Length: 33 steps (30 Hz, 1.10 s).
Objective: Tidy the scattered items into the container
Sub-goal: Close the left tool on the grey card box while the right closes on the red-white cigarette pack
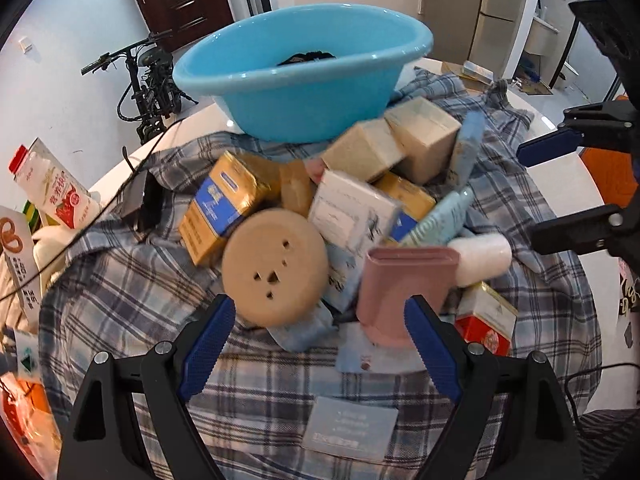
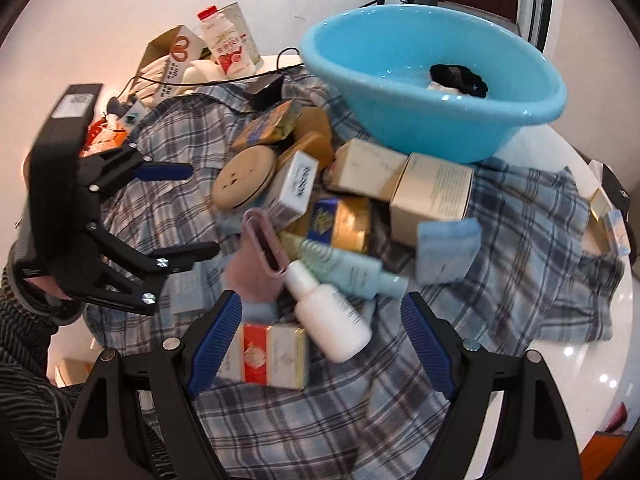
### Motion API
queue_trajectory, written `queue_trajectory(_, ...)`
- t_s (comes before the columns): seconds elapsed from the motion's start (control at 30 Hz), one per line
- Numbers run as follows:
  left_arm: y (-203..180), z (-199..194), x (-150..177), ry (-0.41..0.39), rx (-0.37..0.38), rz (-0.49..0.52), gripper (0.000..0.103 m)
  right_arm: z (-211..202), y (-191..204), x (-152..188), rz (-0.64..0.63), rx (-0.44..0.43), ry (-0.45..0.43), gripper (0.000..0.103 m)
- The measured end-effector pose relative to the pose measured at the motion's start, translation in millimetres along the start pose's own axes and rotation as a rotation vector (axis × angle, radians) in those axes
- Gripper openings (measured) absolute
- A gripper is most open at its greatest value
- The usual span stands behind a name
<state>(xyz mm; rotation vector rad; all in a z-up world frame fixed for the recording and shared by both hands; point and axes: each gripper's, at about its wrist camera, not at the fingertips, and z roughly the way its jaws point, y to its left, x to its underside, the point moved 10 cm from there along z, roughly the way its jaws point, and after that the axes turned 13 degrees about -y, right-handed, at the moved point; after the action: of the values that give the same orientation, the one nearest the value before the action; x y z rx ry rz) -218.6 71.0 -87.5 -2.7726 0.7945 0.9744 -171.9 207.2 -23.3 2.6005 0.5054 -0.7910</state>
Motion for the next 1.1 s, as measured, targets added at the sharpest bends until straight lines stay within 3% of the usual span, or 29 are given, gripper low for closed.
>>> queue_trajectory(0.33,-19,-3,44,0.025,0.018,0.034,0.088,12,31,52,0.032,-0.094,0.04,0.081)
queue_trajectory(0.6,-32,-4,81,0.071,0.052,0.052,0.088,21,50,70,0.001,-0.118,0.035,0.081)
queue_trajectory(0.73,-29,-7,85,0.074,0.063,0.061,0.088,27,56,78,0.058,-0.182,0.075,0.081)
queue_trajectory(1.1,-25,3,96,0.114,0.078,0.092,0.088,38,58,83,0.017,-0.103,0.081,0.081)
